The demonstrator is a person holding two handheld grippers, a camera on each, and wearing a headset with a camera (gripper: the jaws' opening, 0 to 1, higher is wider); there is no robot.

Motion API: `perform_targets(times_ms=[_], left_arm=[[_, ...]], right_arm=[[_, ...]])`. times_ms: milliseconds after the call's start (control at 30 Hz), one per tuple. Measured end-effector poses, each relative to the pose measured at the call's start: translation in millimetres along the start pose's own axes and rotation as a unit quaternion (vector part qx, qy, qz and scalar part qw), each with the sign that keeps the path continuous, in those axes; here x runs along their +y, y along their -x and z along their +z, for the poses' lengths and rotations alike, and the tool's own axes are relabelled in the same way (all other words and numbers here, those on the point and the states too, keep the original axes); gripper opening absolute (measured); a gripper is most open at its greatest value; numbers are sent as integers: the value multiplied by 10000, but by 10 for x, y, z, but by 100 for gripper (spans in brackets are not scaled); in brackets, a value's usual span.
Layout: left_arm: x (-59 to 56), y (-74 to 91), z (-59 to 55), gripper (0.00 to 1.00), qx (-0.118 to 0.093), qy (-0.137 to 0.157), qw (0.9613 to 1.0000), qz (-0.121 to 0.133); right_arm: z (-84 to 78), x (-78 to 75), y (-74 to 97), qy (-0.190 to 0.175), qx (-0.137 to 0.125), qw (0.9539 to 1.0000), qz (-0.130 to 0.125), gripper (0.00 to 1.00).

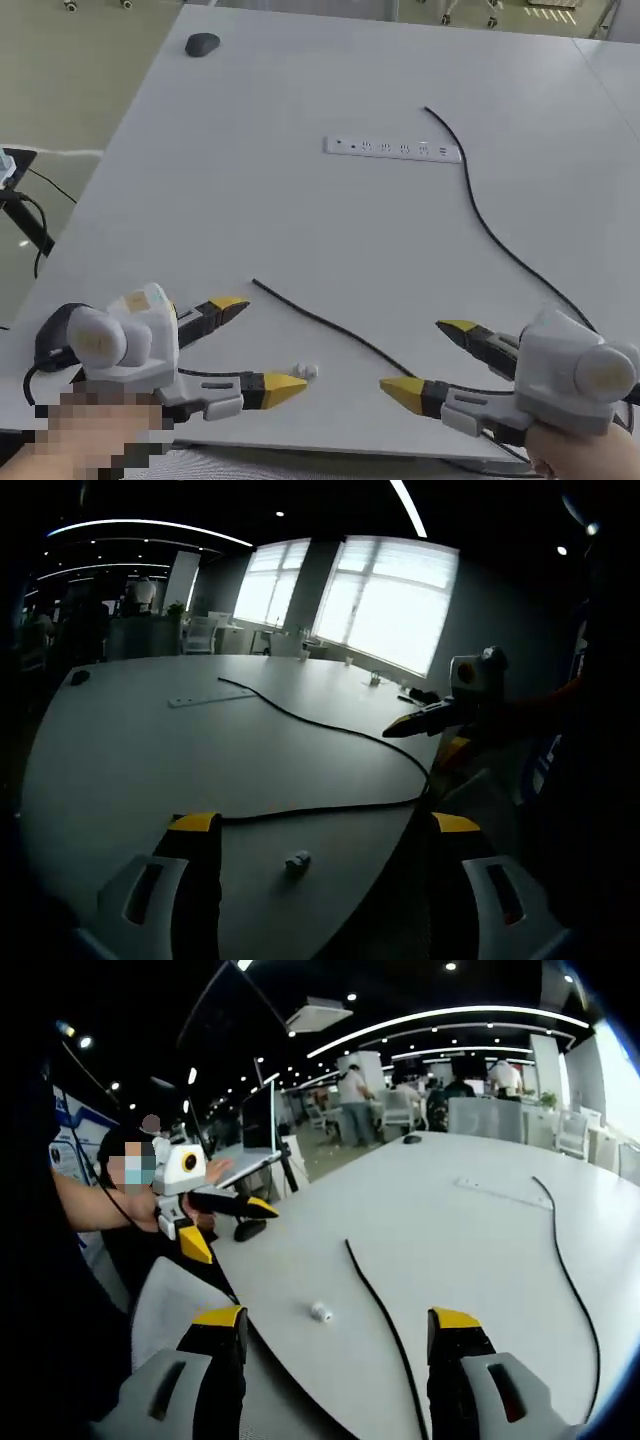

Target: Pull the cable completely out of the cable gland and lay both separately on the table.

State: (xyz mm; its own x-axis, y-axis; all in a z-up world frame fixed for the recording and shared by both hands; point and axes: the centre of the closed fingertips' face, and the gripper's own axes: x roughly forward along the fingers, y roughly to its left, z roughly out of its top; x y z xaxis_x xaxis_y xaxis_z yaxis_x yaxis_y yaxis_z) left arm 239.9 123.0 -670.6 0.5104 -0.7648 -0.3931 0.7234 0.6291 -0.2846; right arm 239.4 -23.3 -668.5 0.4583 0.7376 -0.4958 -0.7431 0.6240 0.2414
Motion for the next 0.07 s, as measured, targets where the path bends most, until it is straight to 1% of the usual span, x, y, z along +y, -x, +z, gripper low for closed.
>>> perform_targets(times_ms=[33, 67], left_arm=[[34, 8, -50, 85, 88, -23, 9999, 66], [70, 20, -95, 86, 193, -71, 9997, 140]], right_arm=[[-35, -7, 6, -51, 56, 10000, -11, 76], [-93, -28, 16, -79, 179, 9998, -77, 78]])
